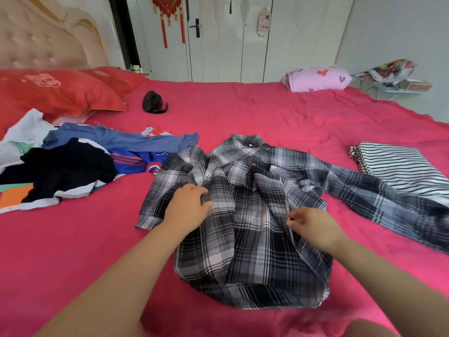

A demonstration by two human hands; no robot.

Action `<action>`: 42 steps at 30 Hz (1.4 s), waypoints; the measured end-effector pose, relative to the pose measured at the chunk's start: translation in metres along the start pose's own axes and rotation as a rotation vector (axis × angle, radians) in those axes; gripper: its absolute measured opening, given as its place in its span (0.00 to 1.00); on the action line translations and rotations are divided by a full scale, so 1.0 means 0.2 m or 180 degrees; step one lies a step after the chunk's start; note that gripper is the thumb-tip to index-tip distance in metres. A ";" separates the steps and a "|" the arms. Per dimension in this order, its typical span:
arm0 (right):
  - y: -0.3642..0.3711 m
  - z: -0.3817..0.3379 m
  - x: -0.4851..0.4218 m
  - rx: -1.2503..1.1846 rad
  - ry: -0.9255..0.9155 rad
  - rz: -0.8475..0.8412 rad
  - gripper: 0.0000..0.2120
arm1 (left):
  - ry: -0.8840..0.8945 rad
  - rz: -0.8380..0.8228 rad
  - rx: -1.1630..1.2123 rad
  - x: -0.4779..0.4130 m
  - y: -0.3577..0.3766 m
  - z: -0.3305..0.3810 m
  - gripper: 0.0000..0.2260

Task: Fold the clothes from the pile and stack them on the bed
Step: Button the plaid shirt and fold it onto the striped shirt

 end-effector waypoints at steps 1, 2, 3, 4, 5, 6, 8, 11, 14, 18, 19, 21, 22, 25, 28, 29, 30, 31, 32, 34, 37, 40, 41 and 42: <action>0.03 0.01 -0.04 0.0047 0.0054 0.0073 0.13 | -0.0211 -0.0061 0.0001 -0.03 0.03 -0.02 0.23; 0.06 0.03 -0.09 0.0020 0.0120 0.0120 0.13 | -0.0417 -0.0174 -0.0009 -0.06 0.06 -0.04 0.26; 0.09 0.05 -0.13 -0.0049 0.0189 0.0154 0.13 | -0.0578 -0.0306 -0.0031 -0.08 0.09 -0.06 0.29; 0.13 0.07 -0.16 -0.0144 0.0291 0.0140 0.14 | -0.0658 -0.0438 -0.0062 -0.10 0.13 -0.07 0.31; 0.16 0.09 -0.19 -0.0218 0.0378 0.0090 0.15 | -0.0663 -0.0569 -0.0091 -0.11 0.16 -0.07 0.32; 0.18 0.09 -0.21 -0.0248 0.0427 0.0061 0.16 | -0.0605 -0.0666 -0.0089 -0.11 0.18 -0.07 0.32; 0.18 0.09 -0.23 -0.0254 0.0420 0.0171 0.16 | -0.0463 -0.0681 -0.0075 -0.11 0.20 -0.06 0.29; 0.09 0.01 -0.19 -0.0494 -0.0027 0.0734 0.20 | -0.0458 -0.0355 -0.0295 -0.10 0.16 -0.08 0.25; 0.01 -0.18 -0.04 -0.0557 -0.1268 0.0497 0.20 | -0.0175 0.0248 -0.0620 -0.08 0.08 -0.08 0.23; 0.17 -0.26 0.25 0.0105 -0.2056 -0.1299 0.19 | 0.0823 0.0072 -0.0153 0.02 0.05 0.11 0.29; 0.18 -0.24 0.29 0.0227 -0.2099 -0.1388 0.19 | 0.1169 -0.0242 -0.0304 0.07 0.09 0.17 0.33; 0.18 -0.21 0.33 0.0030 -0.1975 -0.1207 0.20 | 0.1830 -0.0792 -0.0855 0.19 0.19 0.28 0.39; 0.18 -0.17 0.34 -0.0165 -0.1790 -0.1103 0.21 | 0.2077 -0.0979 -0.1076 0.25 0.25 0.31 0.40; 0.17 -0.09 0.37 0.0051 -0.1561 -0.0649 0.27 | 0.2287 -0.1258 -0.1288 0.34 0.39 0.35 0.36; 0.17 -0.01 0.43 0.0717 -0.1454 -0.0105 0.30 | 0.2167 -0.1346 -0.1267 0.35 0.42 0.34 0.33; 0.17 0.01 0.44 0.0895 -0.1329 -0.0008 0.30 | 0.2169 -0.1337 -0.1314 0.36 0.42 0.34 0.33; 0.18 0.04 0.46 0.0962 -0.1190 0.0028 0.30 | 0.2169 -0.1321 -0.1342 0.36 0.41 0.33 0.32; 0.18 0.05 0.46 0.0935 -0.1054 0.0002 0.28 | 0.2158 -0.1290 -0.1321 0.37 0.41 0.32 0.32; 0.18 0.07 0.47 0.0848 -0.0904 -0.0015 0.26 | 0.2139 -0.1229 -0.1253 0.39 0.40 0.33 0.32; 0.18 0.11 0.47 0.0547 -0.0626 -0.0039 0.25 | 0.2096 -0.1067 -0.1060 0.41 0.39 0.34 0.30; 0.19 0.11 0.46 0.0277 -0.0512 -0.0133 0.30 | 0.2020 -0.0984 -0.0895 0.41 0.39 0.35 0.23; 0.19 0.07 0.46 0.0530 -0.0501 -0.0280 0.26 | 0.1924 -0.1058 -0.1212 0.39 0.40 0.33 0.14; 0.16 0.07 0.46 0.0599 -0.0457 -0.0204 0.24 | 0.1897 -0.1036 -0.1307 0.38 0.41 0.33 0.10; 0.12 0.08 0.47 0.0626 -0.0383 -0.0096 0.21 | 0.1869 -0.1020 -0.1340 0.38 0.41 0.33 0.08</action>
Point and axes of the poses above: each hand's wrist, its own x-axis away from the middle knuckle, its own y-axis out of the palm, z = x × y, the point moved 5 cm from there along -x, towards the middle knuckle, and after that the axes turned 12 degrees about -y, right-handed, at the moved point
